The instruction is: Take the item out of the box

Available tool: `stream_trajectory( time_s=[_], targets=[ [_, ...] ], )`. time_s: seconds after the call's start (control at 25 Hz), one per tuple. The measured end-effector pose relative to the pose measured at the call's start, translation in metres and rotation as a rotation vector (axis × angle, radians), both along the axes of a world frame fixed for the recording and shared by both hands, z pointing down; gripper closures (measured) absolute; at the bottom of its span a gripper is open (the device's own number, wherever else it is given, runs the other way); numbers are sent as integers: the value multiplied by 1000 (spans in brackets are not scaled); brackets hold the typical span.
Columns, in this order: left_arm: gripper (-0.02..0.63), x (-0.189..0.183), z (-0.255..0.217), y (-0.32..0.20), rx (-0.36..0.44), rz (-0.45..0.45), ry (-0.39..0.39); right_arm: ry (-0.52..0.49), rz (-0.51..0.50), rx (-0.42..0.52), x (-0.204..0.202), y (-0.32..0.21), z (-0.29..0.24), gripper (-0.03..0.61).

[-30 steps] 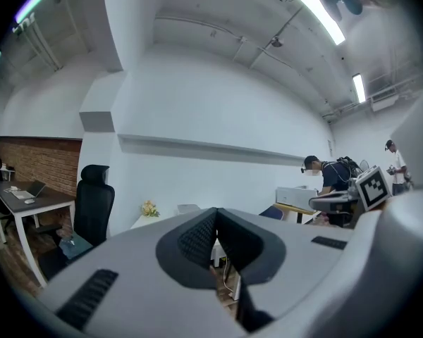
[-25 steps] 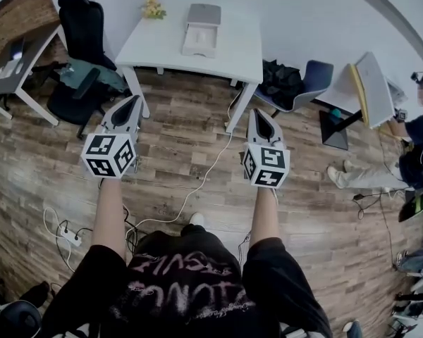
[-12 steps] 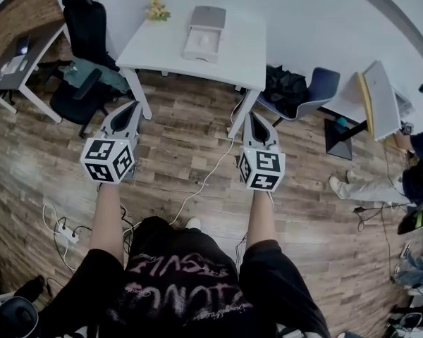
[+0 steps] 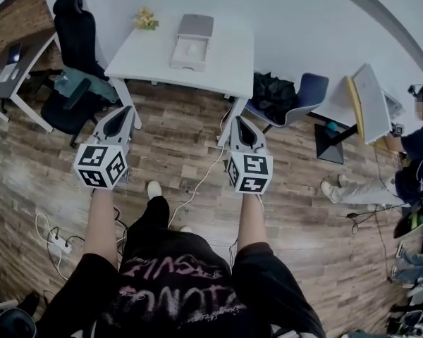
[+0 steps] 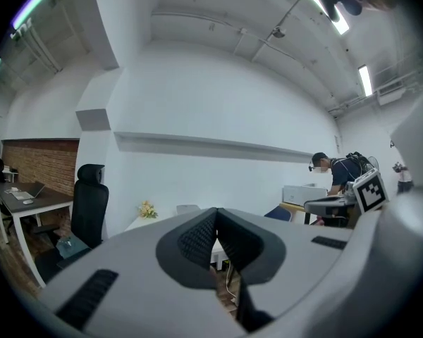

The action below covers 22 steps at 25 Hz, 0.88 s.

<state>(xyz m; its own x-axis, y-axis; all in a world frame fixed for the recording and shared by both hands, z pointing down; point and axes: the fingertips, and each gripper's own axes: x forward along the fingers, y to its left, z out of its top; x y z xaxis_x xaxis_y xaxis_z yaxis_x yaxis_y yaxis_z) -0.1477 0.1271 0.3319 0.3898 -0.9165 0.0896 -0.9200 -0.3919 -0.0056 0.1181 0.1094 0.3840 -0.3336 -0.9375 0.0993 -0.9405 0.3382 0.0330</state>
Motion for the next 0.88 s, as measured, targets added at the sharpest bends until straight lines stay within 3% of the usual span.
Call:
stream_trajectory(
  time_s=[0.44, 0.88],
  targets=[
    [612, -7, 2, -45, 19, -5, 19, 15, 3, 7, -10, -43, -2, 568],
    [612, -18, 18, -114, 4, 10, -13, 17, 30, -23, -24, -104, 10, 568]
  ],
)
